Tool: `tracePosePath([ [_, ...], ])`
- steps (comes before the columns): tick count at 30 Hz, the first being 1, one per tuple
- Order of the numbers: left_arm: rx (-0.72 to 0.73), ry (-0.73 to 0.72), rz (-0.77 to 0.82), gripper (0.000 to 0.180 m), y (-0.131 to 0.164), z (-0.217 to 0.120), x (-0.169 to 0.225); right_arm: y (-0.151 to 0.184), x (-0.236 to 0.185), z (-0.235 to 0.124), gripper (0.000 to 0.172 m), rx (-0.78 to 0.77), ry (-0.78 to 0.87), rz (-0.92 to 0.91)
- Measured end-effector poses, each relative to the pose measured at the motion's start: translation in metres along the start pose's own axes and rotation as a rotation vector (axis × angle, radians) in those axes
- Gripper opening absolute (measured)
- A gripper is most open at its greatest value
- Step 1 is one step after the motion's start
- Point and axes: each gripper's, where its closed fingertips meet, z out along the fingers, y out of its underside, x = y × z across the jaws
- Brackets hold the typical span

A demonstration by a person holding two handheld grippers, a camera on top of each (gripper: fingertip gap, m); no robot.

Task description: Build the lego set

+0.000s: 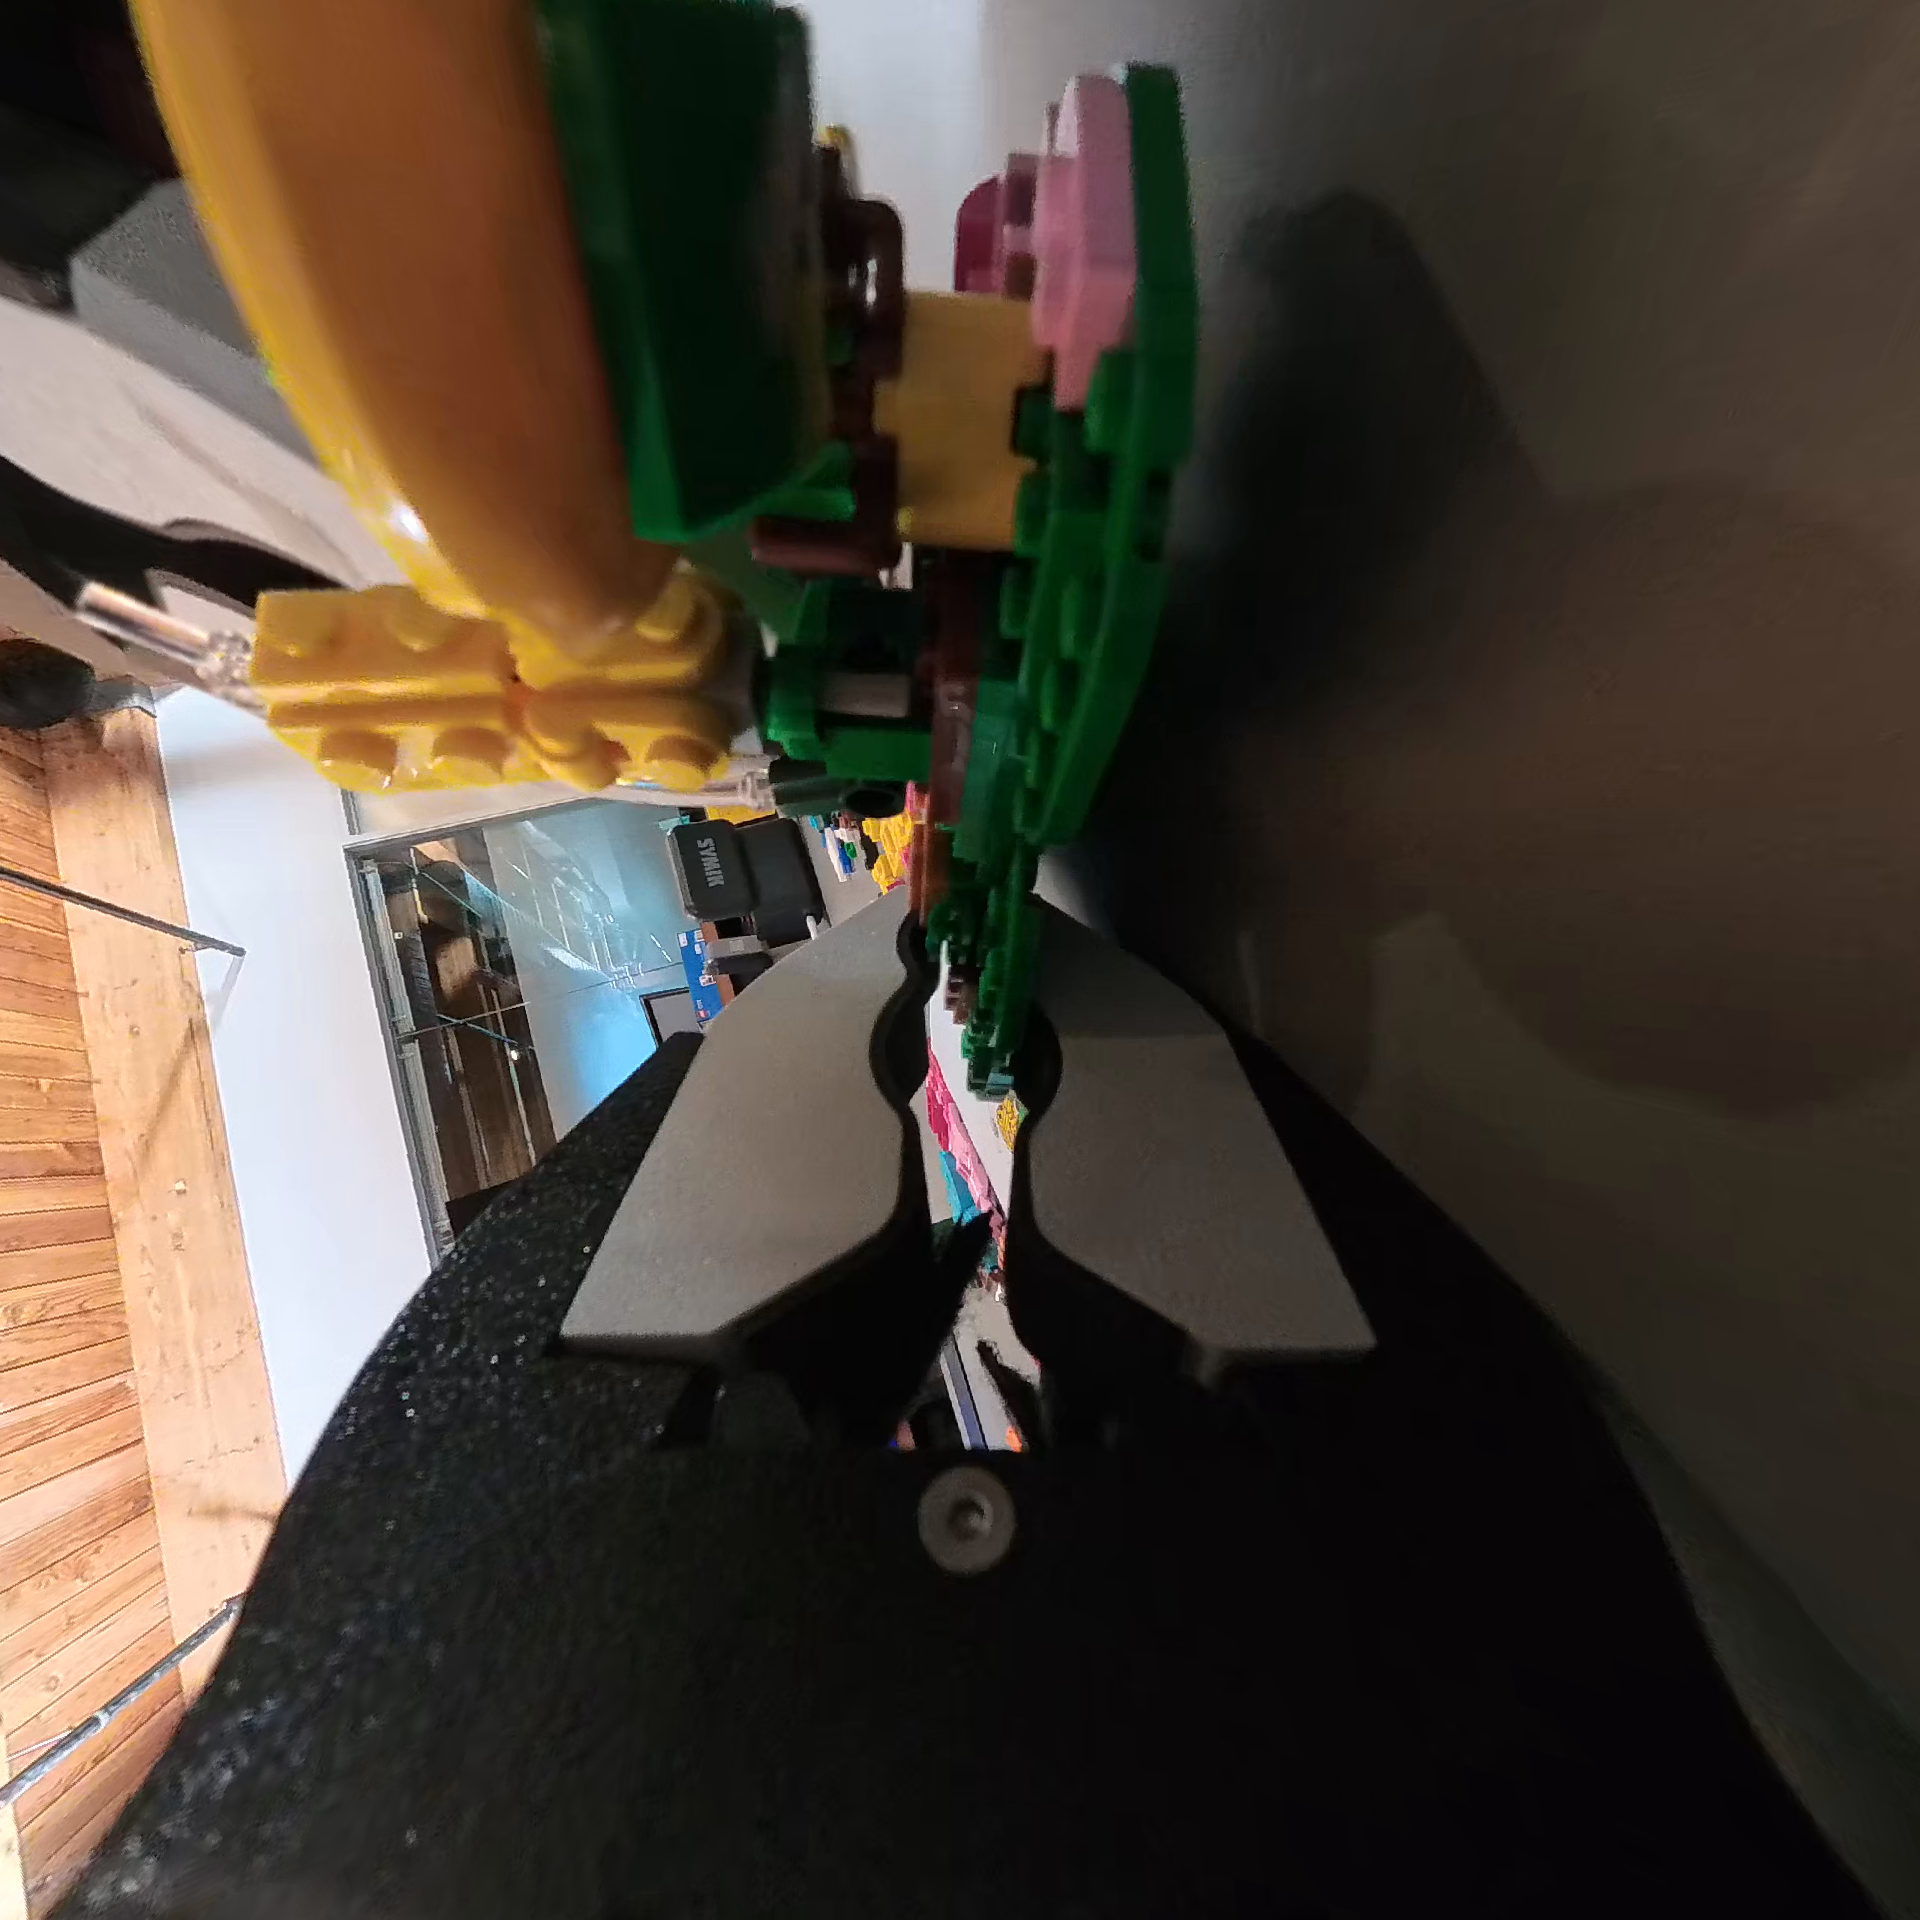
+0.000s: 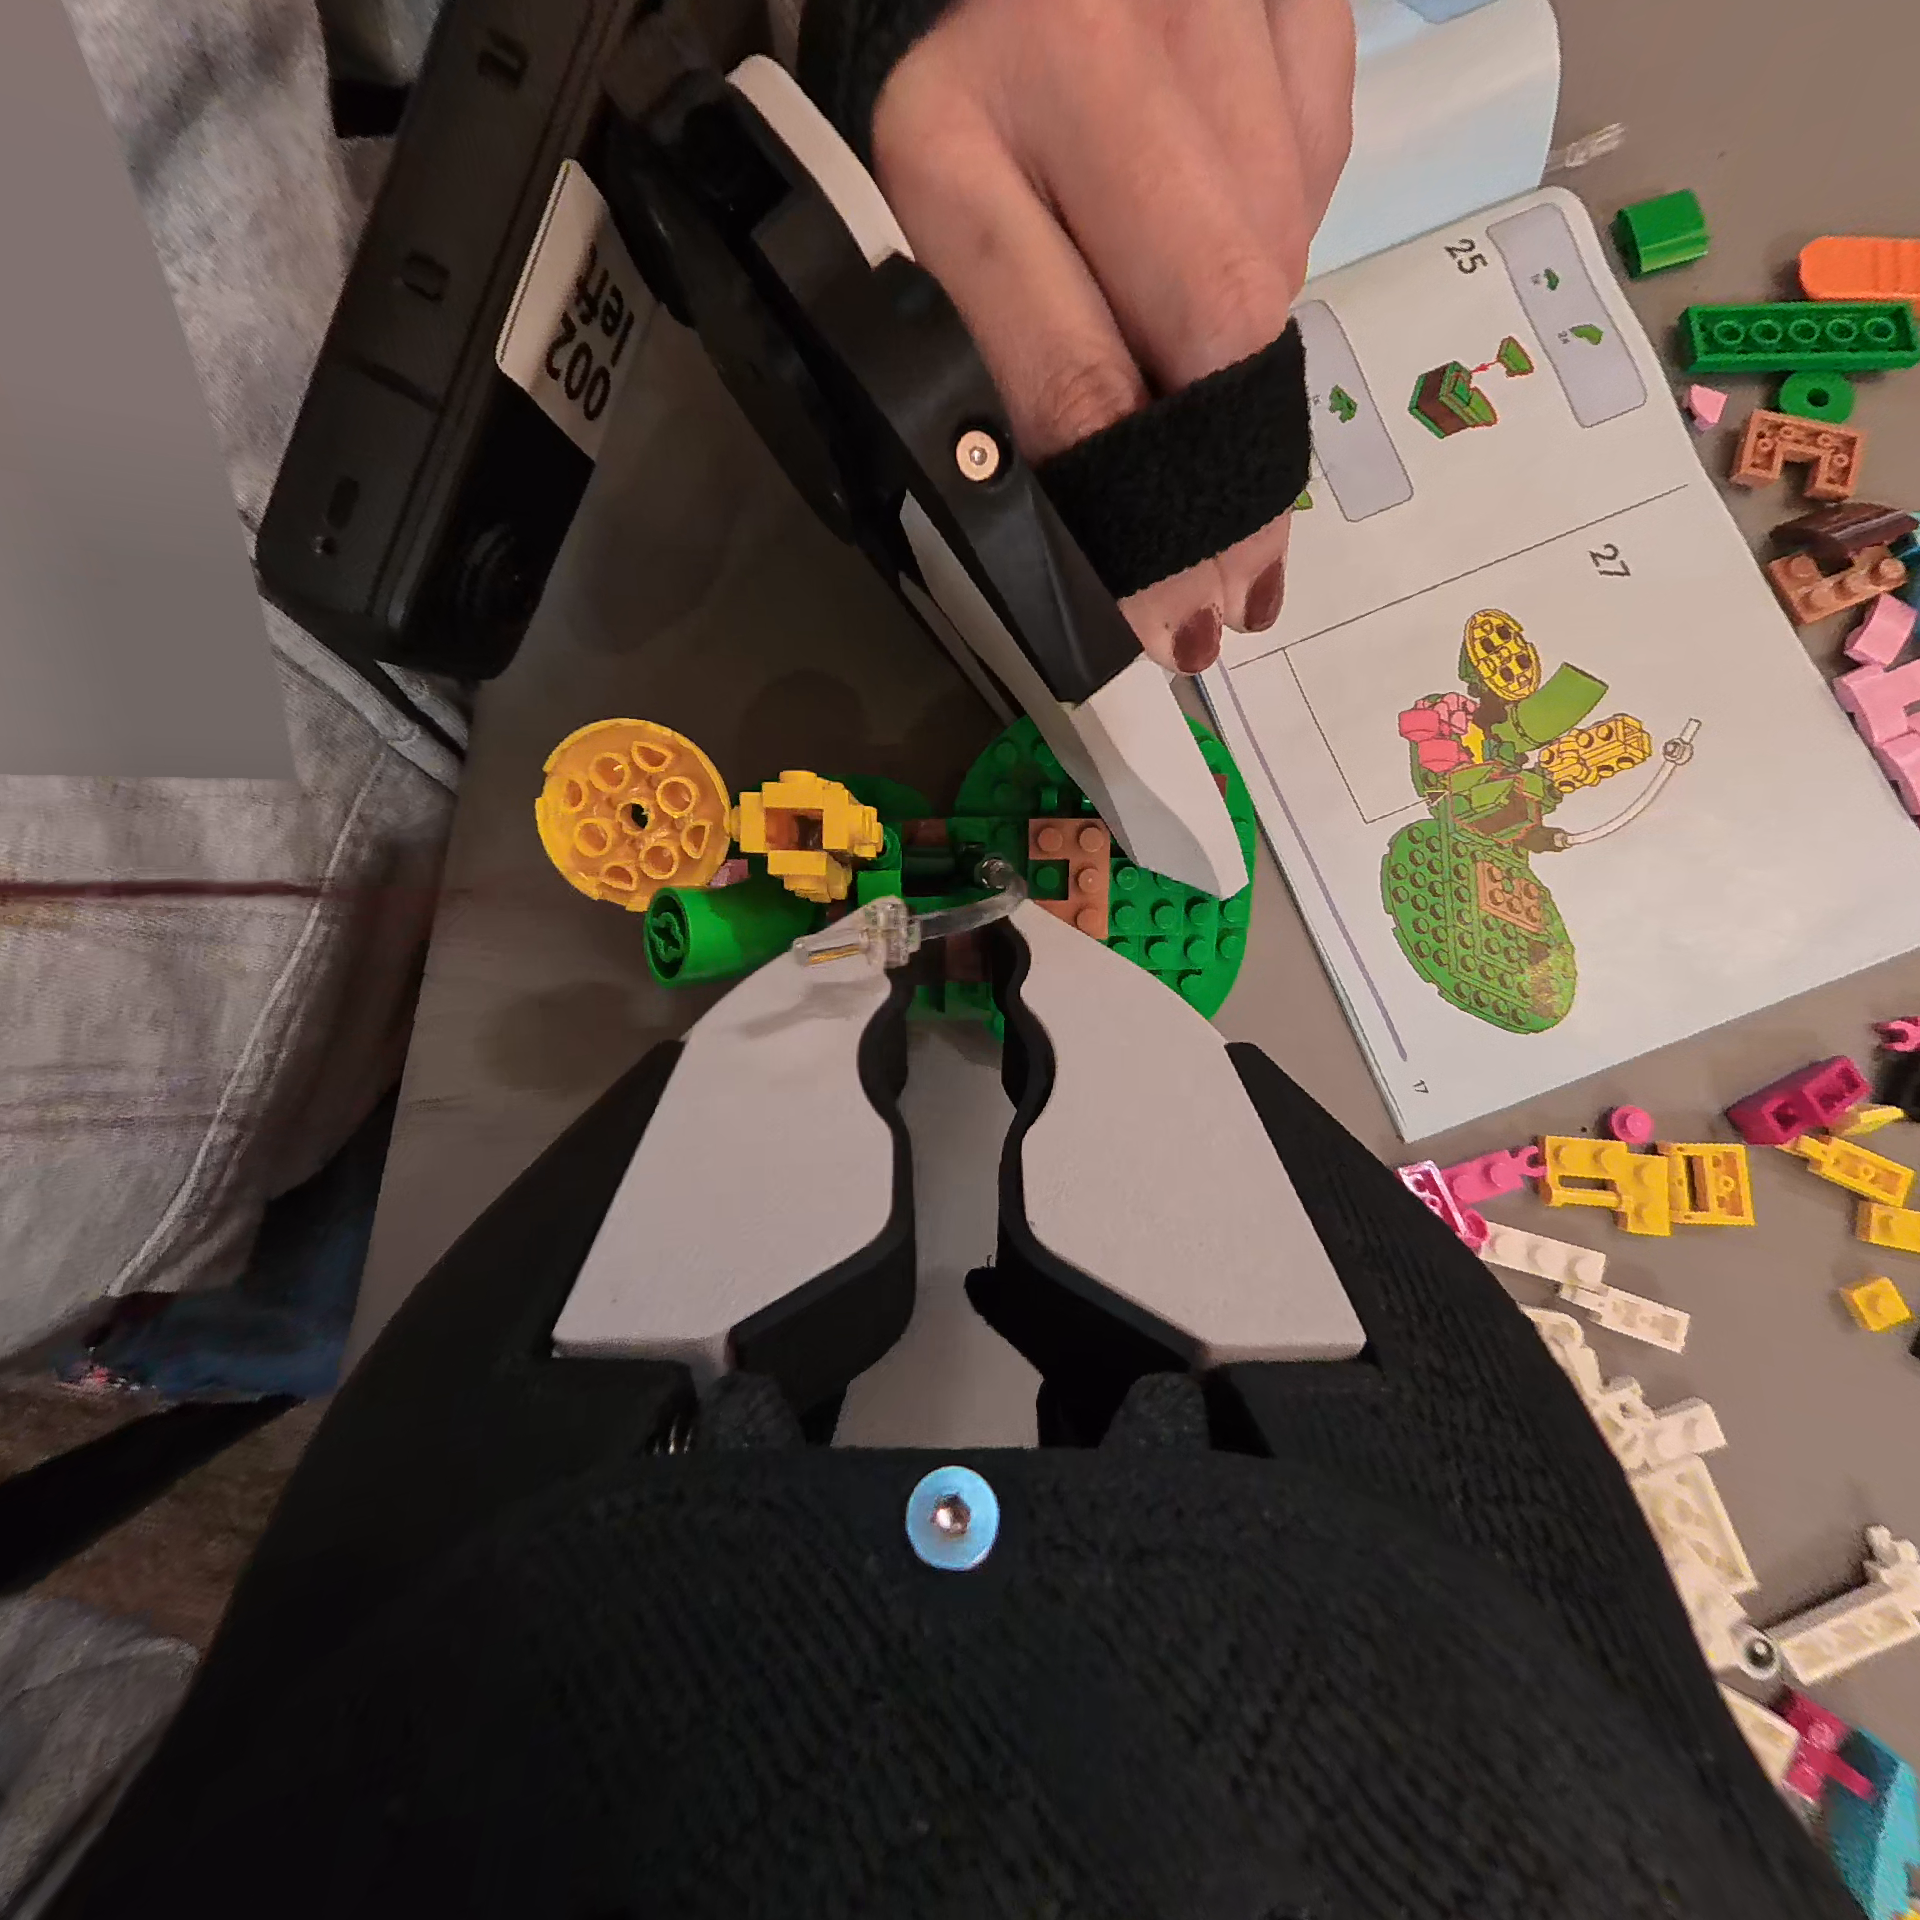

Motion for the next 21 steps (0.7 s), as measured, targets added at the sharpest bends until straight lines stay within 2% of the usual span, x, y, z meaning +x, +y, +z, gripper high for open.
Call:
tracePosePath([
  [6,0.004,-0.002,-0.004,0.01,0.0,0.001,0.001,0.002,0.002,-0.002,0.016,-0.005,0.01,-0.006],
  [13,0.033,0.0,-0.054,0.01,0.002,0.002,0.003,0.001,0.007,-0.033,0.039,0.065,0.067,-0.056],
  [16,0.032,0.0,-0.057,0.01,0.003,0.003,0.003,-0.007,0.007,-0.045,0.039,0.132,0.08,-0.055],
  [20,0.024,0.001,-0.047,0.011,0.003,0.003,0.004,0.007,0.018,-0.051,0.038,0.076,0.142,-0.035],
  [21,0.022,0.0,-0.045,0.011,0.003,0.003,0.004,0.011,0.02,-0.053,0.033,0.055,0.161,-0.017],
])
